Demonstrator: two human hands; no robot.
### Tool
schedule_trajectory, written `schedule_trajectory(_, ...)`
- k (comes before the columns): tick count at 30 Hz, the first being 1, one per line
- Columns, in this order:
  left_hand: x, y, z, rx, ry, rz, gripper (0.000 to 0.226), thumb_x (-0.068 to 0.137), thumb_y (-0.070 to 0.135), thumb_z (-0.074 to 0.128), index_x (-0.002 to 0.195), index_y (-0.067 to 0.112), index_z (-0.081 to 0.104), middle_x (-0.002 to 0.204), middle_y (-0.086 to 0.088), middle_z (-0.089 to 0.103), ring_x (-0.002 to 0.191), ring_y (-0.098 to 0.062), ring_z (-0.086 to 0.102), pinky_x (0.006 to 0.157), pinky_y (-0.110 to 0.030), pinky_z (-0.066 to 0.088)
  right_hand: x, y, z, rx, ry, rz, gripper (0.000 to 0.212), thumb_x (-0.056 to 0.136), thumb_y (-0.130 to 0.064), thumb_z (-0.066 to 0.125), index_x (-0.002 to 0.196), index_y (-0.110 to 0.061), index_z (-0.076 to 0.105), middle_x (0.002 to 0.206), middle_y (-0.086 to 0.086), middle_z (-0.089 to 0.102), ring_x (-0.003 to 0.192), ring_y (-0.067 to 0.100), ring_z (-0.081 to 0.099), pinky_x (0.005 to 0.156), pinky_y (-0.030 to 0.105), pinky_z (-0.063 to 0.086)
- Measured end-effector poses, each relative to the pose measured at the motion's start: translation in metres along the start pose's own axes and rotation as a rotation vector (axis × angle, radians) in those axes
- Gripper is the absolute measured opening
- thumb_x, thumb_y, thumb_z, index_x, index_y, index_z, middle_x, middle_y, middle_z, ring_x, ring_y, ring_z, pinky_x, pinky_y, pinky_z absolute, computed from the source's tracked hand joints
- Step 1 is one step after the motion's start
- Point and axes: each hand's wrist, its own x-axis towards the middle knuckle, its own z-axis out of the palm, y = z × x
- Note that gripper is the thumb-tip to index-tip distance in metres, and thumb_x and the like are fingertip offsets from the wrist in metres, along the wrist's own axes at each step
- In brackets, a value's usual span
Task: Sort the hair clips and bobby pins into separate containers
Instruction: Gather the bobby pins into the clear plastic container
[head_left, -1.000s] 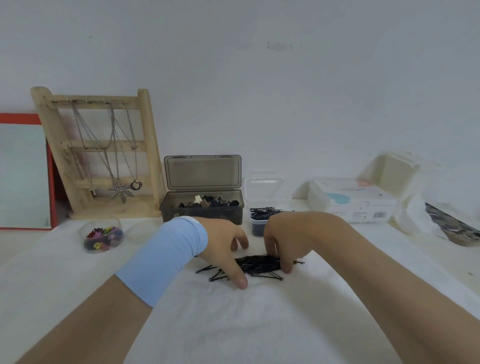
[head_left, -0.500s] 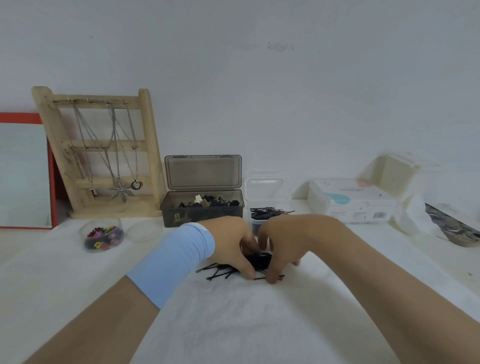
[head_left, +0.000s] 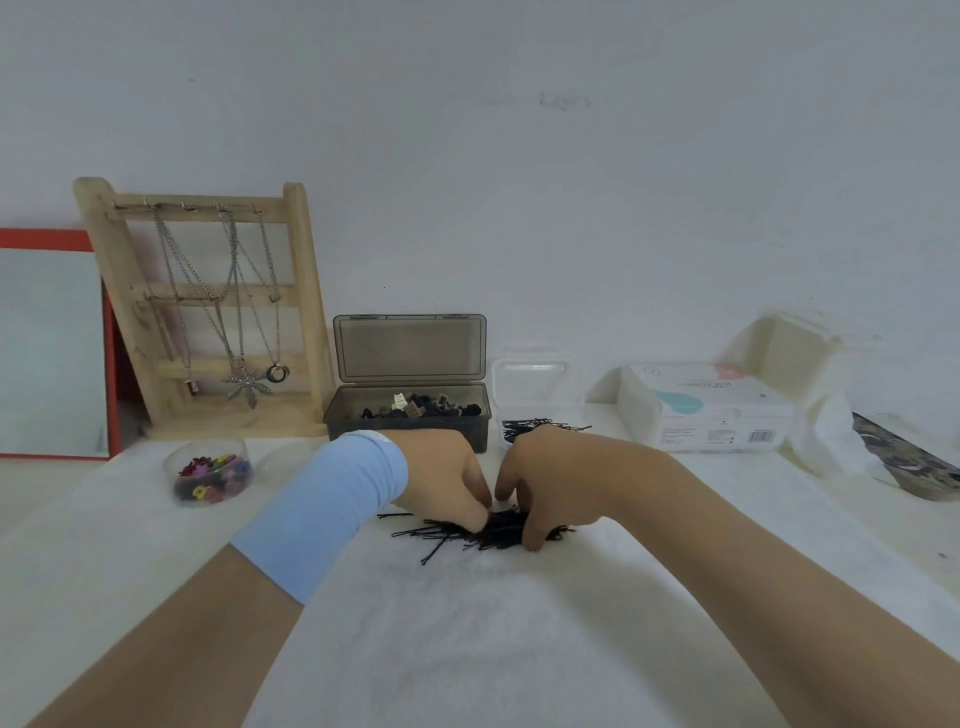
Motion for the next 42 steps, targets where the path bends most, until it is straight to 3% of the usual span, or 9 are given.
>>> schedule_trajectory(8,0.013,0.006,0.010,0.088,0.137,-0.023,0.030,0.074,0.050,0.076,0.088,0.024,0.079,0.070,0.008,0.065,0.065,-0.015,0.060,0.067,-0.028,0.054,-0.002,-0.008,0.002,-0.108,-0.018,-0.032,0.031,0.084,-0.033,0.073,0.108,-0.013,0.073,0.089,0.005,0.066,0.079,0.021,0.052,0.048,0.020,0.029)
schedule_trajectory(12,0.006,-0.003,0.002,0.108,0.020,-0.058,0.038,0.067,0.057,0.079,0.093,0.029,0.079,0.080,0.013,0.071,0.078,-0.013,0.067,0.081,-0.032,0.058,-0.002,-0.012,0.002,-0.187,0.008,-0.038,0.026,0.088,-0.031,0.067,0.104,-0.012,0.074,0.085,0.004,0.061,0.077,0.020,0.052,0.043,0.021,0.023)
schedule_trajectory(16,0.009,0.000,0.005,0.167,0.049,-0.033,0.020,0.072,0.046,0.080,0.072,0.029,0.069,0.066,0.017,0.062,0.066,-0.010,0.059,0.070,-0.027,0.054,-0.005,-0.015,0.005,-0.206,0.051,-0.030,0.025,0.091,-0.029,0.064,0.107,-0.012,0.073,0.087,0.004,0.059,0.075,0.021,0.049,0.043,0.022,0.022)
schedule_trajectory(20,0.003,-0.011,-0.003,0.089,0.006,-0.060,0.024,0.074,0.042,0.080,0.095,0.031,0.078,0.085,0.014,0.074,0.081,-0.011,0.069,0.082,-0.028,0.057,-0.005,-0.011,0.005,-0.152,0.047,-0.049,0.019,0.093,-0.026,0.061,0.100,-0.011,0.070,0.089,0.006,0.062,0.082,0.024,0.053,0.049,0.026,0.029)
schedule_trajectory(23,-0.001,-0.026,-0.008,0.019,-0.041,-0.110,0.018,0.075,0.035,0.081,0.093,0.034,0.078,0.085,0.015,0.075,0.074,-0.007,0.071,0.073,-0.019,0.053,-0.006,0.004,0.000,-0.007,0.035,-0.042,0.011,0.092,-0.023,0.059,0.087,-0.015,0.062,0.089,0.008,0.068,0.085,0.025,0.059,0.064,0.032,0.044)
schedule_trajectory(27,-0.003,-0.029,-0.009,-0.032,-0.058,-0.110,0.019,0.079,0.035,0.078,0.097,0.032,0.077,0.086,0.012,0.076,0.071,-0.008,0.070,0.077,-0.021,0.054,-0.011,0.022,-0.010,0.473,0.003,-0.048,0.009,0.095,-0.014,0.056,0.094,-0.015,0.065,0.091,0.007,0.074,0.073,0.014,0.063,0.069,0.028,0.051)
schedule_trajectory(31,-0.004,-0.024,-0.017,-0.221,0.140,-0.065,0.020,0.091,0.019,0.056,0.103,0.029,0.068,0.088,0.007,0.075,0.077,-0.015,0.072,0.078,-0.029,0.058,-0.009,0.034,-0.005,0.881,-0.015,-0.126,0.014,0.100,-0.004,0.046,0.101,-0.008,0.060,0.086,0.008,0.067,0.077,0.021,0.064,0.072,0.034,0.049)
schedule_trajectory(36,-0.008,-0.012,-0.026,-0.610,0.374,0.059,0.018,0.094,0.006,0.049,0.101,0.019,0.060,0.081,-0.003,0.074,0.068,-0.018,0.068,0.063,-0.030,0.057,-0.001,0.043,0.003,1.113,0.051,-0.132,0.020,0.102,-0.004,0.040,0.112,-0.008,0.058,0.081,0.006,0.057,0.072,0.024,0.049,0.070,0.038,0.032)
schedule_trajectory(42,-0.013,-0.022,-0.032,-0.543,0.433,0.091,0.009,0.094,0.011,0.064,0.092,0.015,0.072,0.070,0.000,0.074,0.056,-0.013,0.064,0.056,-0.023,0.054,-0.007,0.053,-0.002,1.144,-0.078,-0.098,0.025,0.105,-0.002,0.035,0.116,-0.004,0.056,0.076,0.002,0.051,0.063,0.019,0.045,0.059,0.029,0.033)
